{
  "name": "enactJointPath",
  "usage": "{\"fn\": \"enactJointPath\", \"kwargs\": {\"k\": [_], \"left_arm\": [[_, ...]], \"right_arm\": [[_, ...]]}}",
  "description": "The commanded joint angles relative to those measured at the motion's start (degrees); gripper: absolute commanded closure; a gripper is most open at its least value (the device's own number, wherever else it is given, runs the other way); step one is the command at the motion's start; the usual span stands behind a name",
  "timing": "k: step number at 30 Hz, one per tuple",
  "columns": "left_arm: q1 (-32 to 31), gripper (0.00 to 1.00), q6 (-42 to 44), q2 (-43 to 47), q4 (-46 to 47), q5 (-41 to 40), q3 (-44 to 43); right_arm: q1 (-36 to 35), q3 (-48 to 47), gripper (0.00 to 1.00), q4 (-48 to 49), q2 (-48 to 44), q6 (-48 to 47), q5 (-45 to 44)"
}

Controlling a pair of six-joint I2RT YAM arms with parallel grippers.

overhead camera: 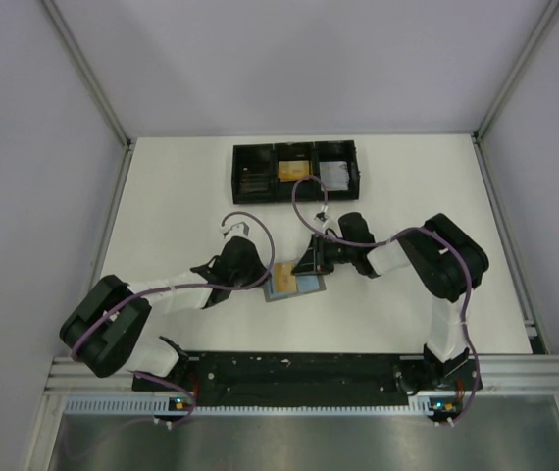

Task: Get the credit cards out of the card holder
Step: Remove the credit card from the card holder.

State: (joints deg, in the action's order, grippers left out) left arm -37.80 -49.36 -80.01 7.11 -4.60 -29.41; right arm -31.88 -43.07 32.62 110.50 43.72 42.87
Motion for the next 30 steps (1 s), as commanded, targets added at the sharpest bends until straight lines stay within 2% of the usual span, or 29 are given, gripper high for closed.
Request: {"fn": "enactJointPath", "kwargs": {"k": [1, 18, 25, 30], "left_arm": [[0.19, 1.00, 1.11, -0.41, -5.53, -0.06, 0.67], [-0.96, 1.00, 0.50, -1.11, -5.18, 0.03, 0.40], [-1.22, 1.00, 0.41, -0.86, -5.71, -0.32, 0.23], [-0.52, 1.00, 0.41, 3.44, -6.68, -2.08, 1.63]], "right_arm": [[-0.64, -0.79, 0.82, 4.81, 1.30, 0.65, 1.77], [-2.31, -2.81, 0.85, 7.46, 3.14, 2.94, 3.44], [-2.40, -2.63, 1.00, 7.64, 2.71, 3.13, 3.63], [-1.43, -2.63, 1.00, 1.93, 1.74, -1.27, 1.78]]}}
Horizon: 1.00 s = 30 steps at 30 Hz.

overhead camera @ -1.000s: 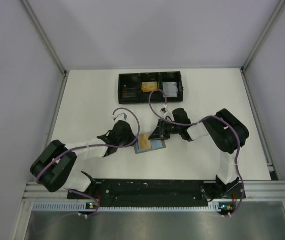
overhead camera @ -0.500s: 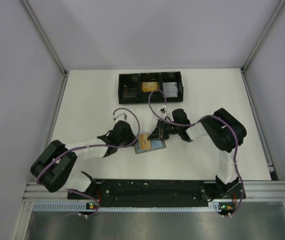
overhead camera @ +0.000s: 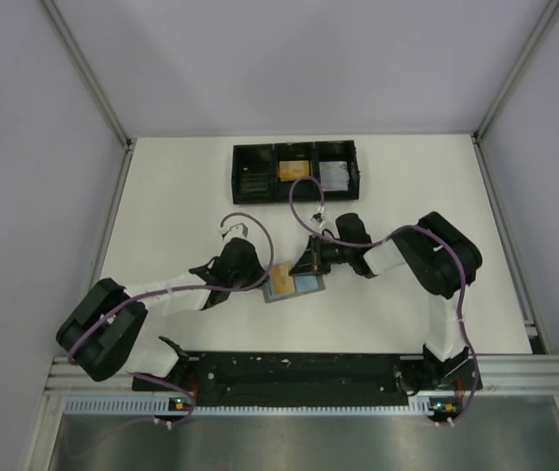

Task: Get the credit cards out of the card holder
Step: Remove the credit card from the card holder.

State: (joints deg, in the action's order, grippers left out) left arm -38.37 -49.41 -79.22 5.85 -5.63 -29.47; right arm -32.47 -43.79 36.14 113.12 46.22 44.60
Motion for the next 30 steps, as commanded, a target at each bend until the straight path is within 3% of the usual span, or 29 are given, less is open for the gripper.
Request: {"fn": "enactJointPath", "kwargs": {"k": [1, 7, 11, 15, 23, 30], "left_arm": [[0.40, 1.00, 0.63, 3.80, -5.32, -0.88, 2.22], [1.11, 0.92, 3.00, 8.82, -0.32, 5.35, 3.90], [1.19, 0.89, 3.18, 8.21, 3.73, 11.16, 2.85], [1.19, 0.88, 3.79, 6.02, 4.53, 11.43, 0.83], [2.51, 0.99, 4.76, -0.49, 5.23, 10.99, -1.20], [2.60, 1.00, 4.58, -1.90, 0.58, 7.92, -1.64]], "right_arm": [[-0.49, -1.74, 1.00, -1.95, -0.97, -3.94, -0.04], [-0.23, -1.65, 1.00, -2.21, -1.06, -4.29, 0.40], [-0.23, -1.91, 1.00, -2.65, -0.97, -4.73, 0.40], [-0.23, -1.91, 1.00, -2.74, -0.97, -4.82, 0.40], [-0.23, -1.91, 1.00, -2.57, -0.97, -4.91, 0.49], [-0.23, -2.00, 1.00, -3.09, -0.97, -5.43, 0.23]]}}
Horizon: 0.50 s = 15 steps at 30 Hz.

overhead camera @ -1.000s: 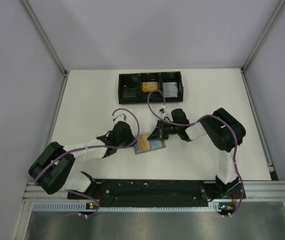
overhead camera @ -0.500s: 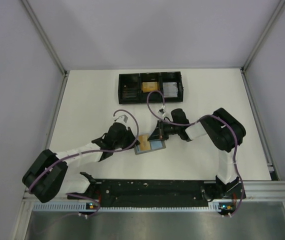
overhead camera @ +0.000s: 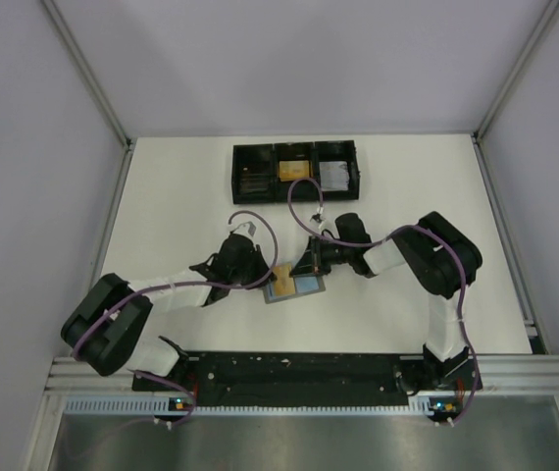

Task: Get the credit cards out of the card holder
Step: Remove the credit card from the card holder.

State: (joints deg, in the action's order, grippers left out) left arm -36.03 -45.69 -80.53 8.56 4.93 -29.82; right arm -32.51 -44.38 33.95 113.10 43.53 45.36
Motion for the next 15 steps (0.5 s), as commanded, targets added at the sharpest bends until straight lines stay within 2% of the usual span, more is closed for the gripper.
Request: {"fn": "enactJointPath", "kwargs": {"k": [1, 8, 15], "left_arm": [[0.26, 1.00, 0.95, -0.68, -3.27, -3.51, -1.29], [0.26, 1.00, 1.39, 0.99, -8.20, -7.56, -0.59], [0.17, 1.00, 1.92, -0.94, -8.21, -6.78, -1.02]], "right_arm": [[-0.18, -1.41, 1.00, -1.08, -0.78, -2.66, -0.63], [0.26, -1.59, 1.00, -2.14, -0.95, -2.92, -0.98], [0.34, -1.85, 1.00, -2.75, -1.04, -3.10, -0.98]]}}
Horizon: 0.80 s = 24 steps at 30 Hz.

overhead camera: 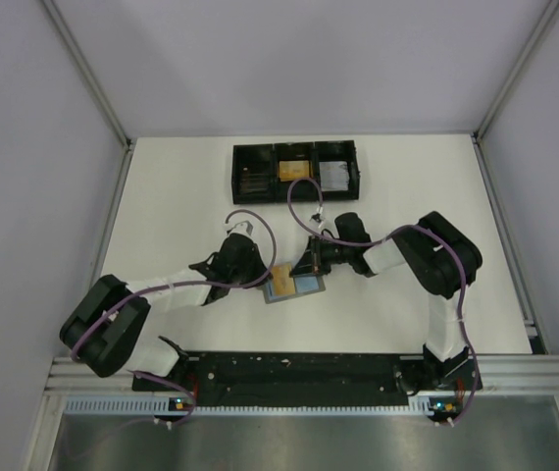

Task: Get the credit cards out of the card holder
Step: Remove the credit card from the card holder.

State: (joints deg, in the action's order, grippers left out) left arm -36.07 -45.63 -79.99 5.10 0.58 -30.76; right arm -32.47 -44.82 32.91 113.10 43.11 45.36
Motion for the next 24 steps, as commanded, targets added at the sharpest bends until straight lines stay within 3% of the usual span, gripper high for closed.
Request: {"fn": "enactJointPath", "kwargs": {"k": [1, 10, 16, 19, 24], "left_arm": [[0.22, 1.00, 1.86, -1.66, -4.75, -2.25, -0.17], [0.21, 1.00, 2.47, -2.98, -8.35, -3.04, -1.40], [0.13, 1.00, 2.30, -3.25, -8.79, -3.13, -1.84], [0.13, 1.00, 2.03, -3.51, -8.62, -2.87, -2.02], [0.04, 1.00, 1.59, -3.69, -8.01, -2.51, -1.76]], "right_arm": [[0.21, -1.50, 1.00, -1.88, -1.13, -2.77, -0.98], [1.97, -0.45, 1.00, -1.79, -2.88, -1.19, -2.21], [0.57, 1.22, 0.78, 6.03, -1.83, 4.17, 1.13], [-0.49, 0.70, 0.74, 4.98, -0.96, 3.73, 0.43], [-0.84, 0.78, 0.75, 5.15, -0.42, 3.91, 0.34]]}}
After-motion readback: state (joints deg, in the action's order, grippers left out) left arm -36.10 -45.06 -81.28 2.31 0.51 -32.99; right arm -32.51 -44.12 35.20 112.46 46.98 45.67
